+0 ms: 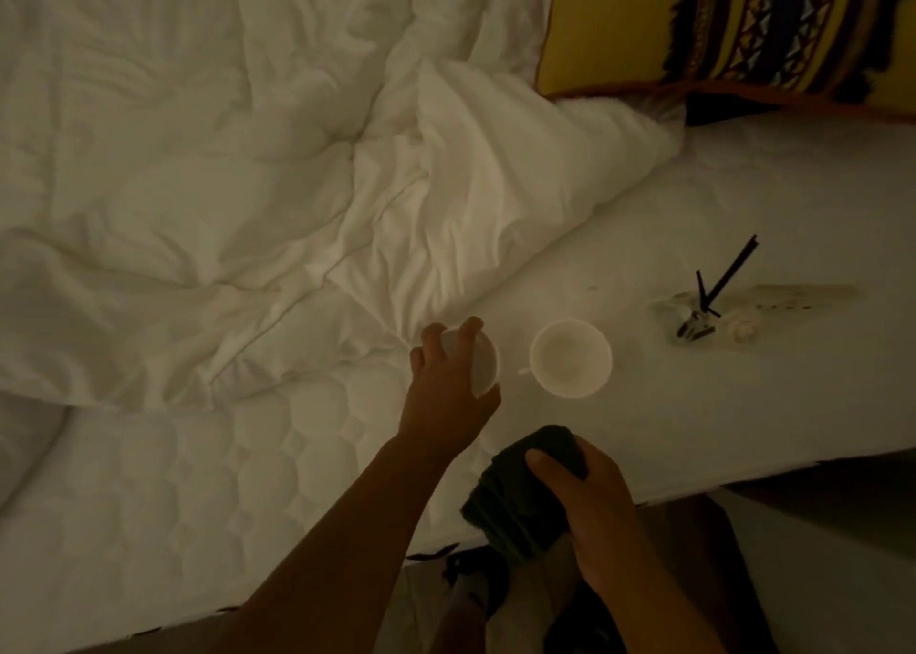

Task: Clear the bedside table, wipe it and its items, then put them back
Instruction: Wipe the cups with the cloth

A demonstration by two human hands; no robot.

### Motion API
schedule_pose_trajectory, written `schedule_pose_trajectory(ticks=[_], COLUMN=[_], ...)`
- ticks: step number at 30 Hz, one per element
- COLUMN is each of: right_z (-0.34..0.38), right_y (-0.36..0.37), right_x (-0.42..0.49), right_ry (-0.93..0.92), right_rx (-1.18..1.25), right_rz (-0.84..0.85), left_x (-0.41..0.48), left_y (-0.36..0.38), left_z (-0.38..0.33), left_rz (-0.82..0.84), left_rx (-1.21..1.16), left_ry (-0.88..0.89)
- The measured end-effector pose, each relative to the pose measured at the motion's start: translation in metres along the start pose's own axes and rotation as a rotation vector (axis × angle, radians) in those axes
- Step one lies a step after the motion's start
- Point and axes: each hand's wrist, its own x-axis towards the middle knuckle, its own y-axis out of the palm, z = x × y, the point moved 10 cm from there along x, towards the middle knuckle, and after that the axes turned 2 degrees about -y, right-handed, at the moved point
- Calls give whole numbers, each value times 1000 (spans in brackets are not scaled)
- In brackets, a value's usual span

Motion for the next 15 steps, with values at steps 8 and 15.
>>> schedule_pose_trajectory(ticks=[8,15], right_z=[91,115], right_y=[26,27], right_x=[-28,-27], right_ry=[-384,-209], right_rx=[-216,-6], right_rz=[-244,-274], left_x=[-27,-49], left_y=[-16,-54], left_z=[-1,-66], left_rz=[188,133], left_rx=[-519,-388], left_ry=[-234,59])
